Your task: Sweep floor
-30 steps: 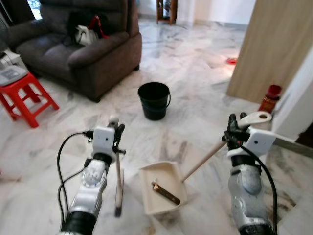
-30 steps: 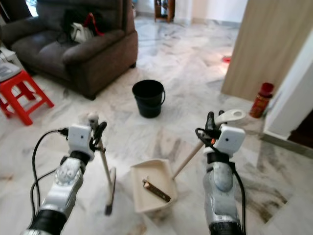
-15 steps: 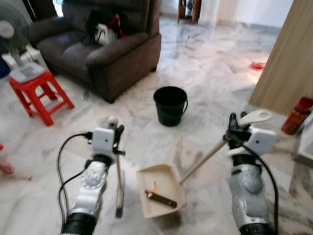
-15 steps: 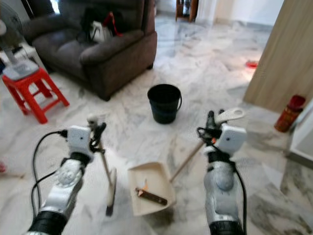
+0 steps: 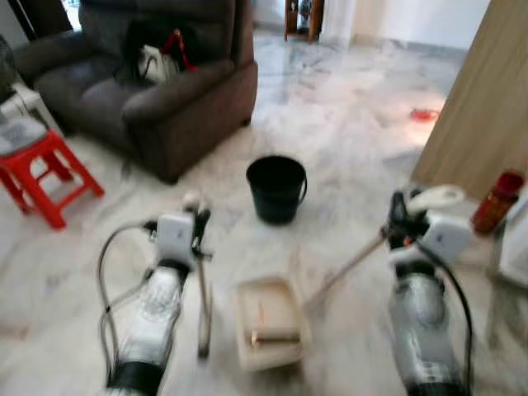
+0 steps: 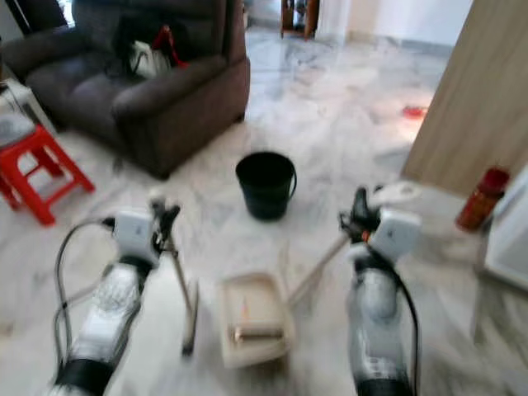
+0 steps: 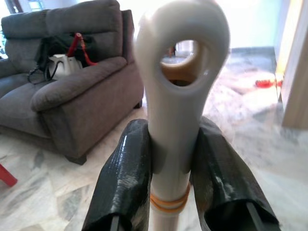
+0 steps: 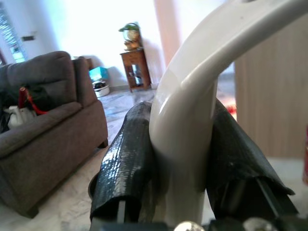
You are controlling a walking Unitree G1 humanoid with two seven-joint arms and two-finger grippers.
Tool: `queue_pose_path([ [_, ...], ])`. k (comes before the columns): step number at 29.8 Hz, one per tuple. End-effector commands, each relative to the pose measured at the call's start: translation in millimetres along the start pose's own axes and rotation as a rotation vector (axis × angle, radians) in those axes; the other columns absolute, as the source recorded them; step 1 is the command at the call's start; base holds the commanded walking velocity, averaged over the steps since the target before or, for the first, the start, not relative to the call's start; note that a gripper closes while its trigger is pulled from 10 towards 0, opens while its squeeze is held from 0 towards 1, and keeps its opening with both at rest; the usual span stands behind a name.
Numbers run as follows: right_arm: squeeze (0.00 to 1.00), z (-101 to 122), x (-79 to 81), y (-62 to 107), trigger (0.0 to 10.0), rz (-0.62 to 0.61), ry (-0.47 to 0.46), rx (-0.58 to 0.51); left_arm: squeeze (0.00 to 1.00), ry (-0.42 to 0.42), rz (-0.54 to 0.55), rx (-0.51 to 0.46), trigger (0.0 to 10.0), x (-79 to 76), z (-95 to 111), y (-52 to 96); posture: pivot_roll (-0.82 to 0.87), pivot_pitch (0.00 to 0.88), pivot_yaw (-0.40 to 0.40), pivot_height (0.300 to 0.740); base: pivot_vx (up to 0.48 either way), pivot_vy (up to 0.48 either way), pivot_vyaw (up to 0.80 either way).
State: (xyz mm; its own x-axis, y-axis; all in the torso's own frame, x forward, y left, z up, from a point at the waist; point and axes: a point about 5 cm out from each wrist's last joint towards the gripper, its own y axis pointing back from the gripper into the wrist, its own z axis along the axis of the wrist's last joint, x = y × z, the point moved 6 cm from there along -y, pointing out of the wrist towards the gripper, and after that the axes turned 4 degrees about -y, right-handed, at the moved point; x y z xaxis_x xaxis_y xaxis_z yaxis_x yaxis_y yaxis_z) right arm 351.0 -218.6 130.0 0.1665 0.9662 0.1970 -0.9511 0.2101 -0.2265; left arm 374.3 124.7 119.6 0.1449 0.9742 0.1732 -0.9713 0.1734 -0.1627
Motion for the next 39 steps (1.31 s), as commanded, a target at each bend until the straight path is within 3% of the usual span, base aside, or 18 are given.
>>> queue_pose_path([
  [1,0.00,17.4,16.8,-7.2,10.0,0.041,-0.032,-0.068,0.00,-0.017,0.029,-0.040,10.0,12.8,10.6,-1.7,-0.09,0.000,0.039,0.740,0.379,0.000,0.00],
  [39,0.00,28.6,12.6,-12.2,10.0,0.029,-0.032,-0.099,0.00,-0.012,0.020,-0.042,10.0,10.6,11.4,-2.2,-0.09,0.000,0.039,0.740,0.378,0.000,-0.08],
])
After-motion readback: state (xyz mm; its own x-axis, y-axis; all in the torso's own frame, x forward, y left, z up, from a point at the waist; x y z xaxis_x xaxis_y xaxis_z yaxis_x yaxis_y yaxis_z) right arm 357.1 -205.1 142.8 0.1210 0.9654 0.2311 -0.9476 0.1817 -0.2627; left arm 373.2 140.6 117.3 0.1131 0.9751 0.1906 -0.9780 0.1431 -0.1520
